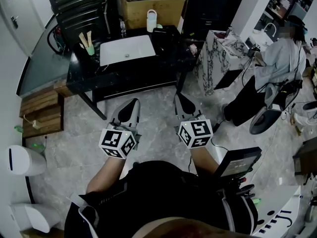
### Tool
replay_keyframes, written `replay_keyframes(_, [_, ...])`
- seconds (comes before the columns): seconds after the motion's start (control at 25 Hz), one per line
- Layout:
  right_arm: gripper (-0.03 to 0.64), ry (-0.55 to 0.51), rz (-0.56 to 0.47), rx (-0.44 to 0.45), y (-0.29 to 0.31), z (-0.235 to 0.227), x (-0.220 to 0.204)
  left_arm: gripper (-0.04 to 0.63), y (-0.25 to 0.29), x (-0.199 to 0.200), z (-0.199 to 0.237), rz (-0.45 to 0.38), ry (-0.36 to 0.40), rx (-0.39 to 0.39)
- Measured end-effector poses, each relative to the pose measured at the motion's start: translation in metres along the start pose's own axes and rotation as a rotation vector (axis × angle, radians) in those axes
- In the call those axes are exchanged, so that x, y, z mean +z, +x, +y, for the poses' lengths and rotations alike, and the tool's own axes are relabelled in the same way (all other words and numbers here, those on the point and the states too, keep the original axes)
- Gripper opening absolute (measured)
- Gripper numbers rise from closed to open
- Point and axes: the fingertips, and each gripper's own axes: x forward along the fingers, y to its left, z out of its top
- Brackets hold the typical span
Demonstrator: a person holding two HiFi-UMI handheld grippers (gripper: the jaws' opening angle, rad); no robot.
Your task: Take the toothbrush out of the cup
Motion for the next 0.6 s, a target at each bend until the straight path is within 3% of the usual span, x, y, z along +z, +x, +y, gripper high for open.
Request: replay_keyframes(0.6, [0.025, 0.003, 0.009, 0.067, 0.037, 0.061, -0.002, 0.006, -0.035, 0.010, 0.055, -0.010, -0.006, 0.058])
